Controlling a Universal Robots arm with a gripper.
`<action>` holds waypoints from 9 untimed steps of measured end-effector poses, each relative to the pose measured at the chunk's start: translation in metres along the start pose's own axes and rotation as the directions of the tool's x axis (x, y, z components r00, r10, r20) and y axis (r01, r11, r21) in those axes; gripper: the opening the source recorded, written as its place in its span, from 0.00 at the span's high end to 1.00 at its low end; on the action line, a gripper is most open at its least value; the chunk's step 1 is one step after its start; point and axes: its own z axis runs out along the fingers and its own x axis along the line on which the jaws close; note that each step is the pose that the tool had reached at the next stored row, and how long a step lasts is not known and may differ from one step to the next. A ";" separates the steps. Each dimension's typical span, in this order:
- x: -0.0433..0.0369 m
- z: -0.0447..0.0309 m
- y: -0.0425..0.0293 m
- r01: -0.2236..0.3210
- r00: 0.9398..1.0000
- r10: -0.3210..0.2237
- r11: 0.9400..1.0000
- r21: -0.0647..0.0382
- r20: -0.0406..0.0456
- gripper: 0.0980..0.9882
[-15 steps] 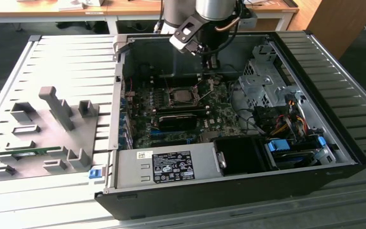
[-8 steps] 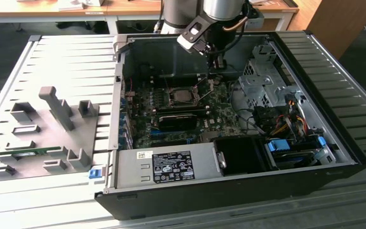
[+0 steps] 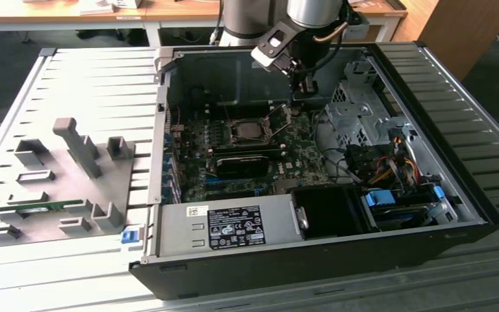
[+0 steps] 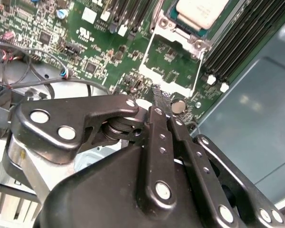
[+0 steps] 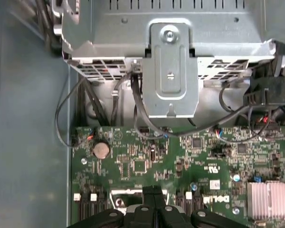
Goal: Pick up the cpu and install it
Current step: 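Close the cpu cover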
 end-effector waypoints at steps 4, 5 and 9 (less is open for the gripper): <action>0.0002 0.0003 0.0081 0.000 1.000 0.000 1.000 0.001 0.000 0.99; 0.0003 0.0005 0.0098 0.000 1.000 0.000 1.000 0.001 0.000 0.99; 0.0014 0.0029 0.0102 0.000 1.000 0.000 1.000 0.001 0.000 0.99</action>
